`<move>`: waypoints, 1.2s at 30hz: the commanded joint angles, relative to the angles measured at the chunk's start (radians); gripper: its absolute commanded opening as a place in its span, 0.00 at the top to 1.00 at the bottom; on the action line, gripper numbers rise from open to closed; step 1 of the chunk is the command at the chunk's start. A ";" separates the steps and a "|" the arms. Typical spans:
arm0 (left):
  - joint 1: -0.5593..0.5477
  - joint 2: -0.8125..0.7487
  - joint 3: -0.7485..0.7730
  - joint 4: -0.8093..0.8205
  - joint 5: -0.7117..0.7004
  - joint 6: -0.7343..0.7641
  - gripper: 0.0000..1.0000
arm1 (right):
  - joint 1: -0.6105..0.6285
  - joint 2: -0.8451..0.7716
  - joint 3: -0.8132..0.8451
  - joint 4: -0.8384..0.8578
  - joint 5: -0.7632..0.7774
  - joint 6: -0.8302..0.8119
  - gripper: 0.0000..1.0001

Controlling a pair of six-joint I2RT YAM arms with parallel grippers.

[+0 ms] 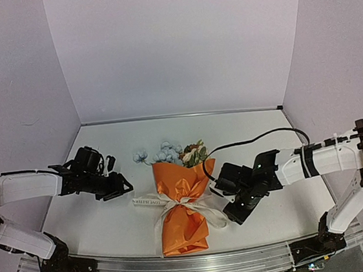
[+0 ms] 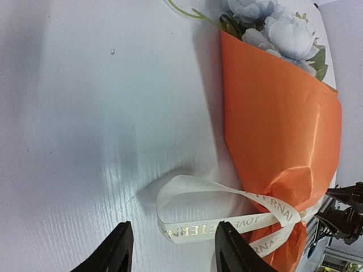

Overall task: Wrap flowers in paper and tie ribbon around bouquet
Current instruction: Reset both arms

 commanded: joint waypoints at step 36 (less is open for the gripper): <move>-0.010 -0.147 0.415 -0.060 -0.210 0.166 0.00 | -0.143 -0.419 -0.028 -0.032 0.366 0.119 0.02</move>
